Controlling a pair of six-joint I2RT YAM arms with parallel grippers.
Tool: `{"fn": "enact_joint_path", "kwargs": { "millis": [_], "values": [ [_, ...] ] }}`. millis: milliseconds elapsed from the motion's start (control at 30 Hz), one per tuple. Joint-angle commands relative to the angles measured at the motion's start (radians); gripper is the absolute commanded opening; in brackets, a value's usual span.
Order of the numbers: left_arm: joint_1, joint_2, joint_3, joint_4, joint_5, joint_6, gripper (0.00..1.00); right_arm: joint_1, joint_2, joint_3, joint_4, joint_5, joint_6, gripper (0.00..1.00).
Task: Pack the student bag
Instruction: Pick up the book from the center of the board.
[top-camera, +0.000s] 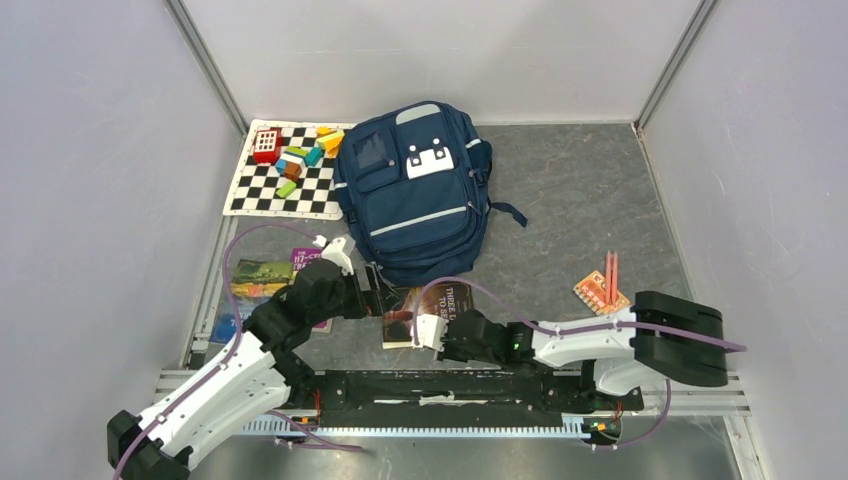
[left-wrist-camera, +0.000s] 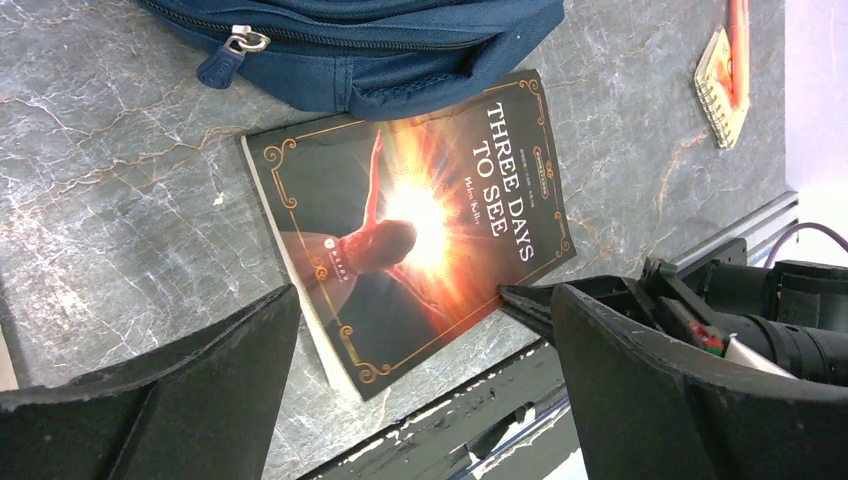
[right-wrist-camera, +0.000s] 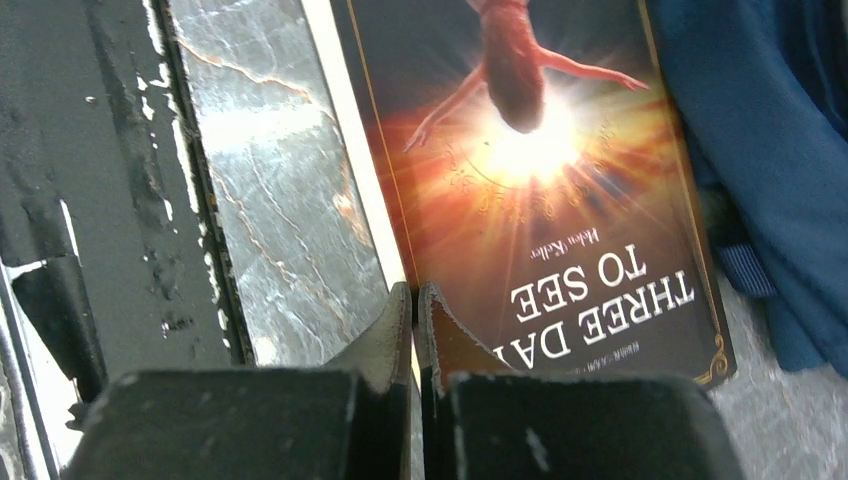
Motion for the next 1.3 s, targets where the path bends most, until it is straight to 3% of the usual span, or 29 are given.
{"fn": "enact_joint_path", "kwargs": {
  "millis": [0,367,633,900,1167,1267],
  "values": [
    [0.005,-0.026,0.007,0.02,-0.005,-0.062,1.0,-0.001,-0.106,-0.096,0.132,0.125,0.069,0.0],
    [0.005,-0.001,-0.178,0.219,0.074,-0.241,1.0,0.007,-0.152,-0.157,0.28,0.21,0.117,0.0],
    [0.005,-0.086,-0.32,0.312,0.065,-0.388,0.99,0.008,-0.154,-0.177,0.321,0.202,0.151,0.0],
    [0.004,-0.079,-0.366,0.406,0.092,-0.447,0.77,0.009,-0.135,-0.163,0.33,0.203,0.145,0.0],
    [0.004,-0.074,-0.367,0.472,0.088,-0.481,0.48,0.009,-0.121,-0.152,0.341,0.2,0.151,0.0],
    [0.005,-0.105,-0.379,0.471,0.076,-0.505,0.27,0.009,-0.127,-0.149,0.33,0.201,0.154,0.0]
  ]
}}
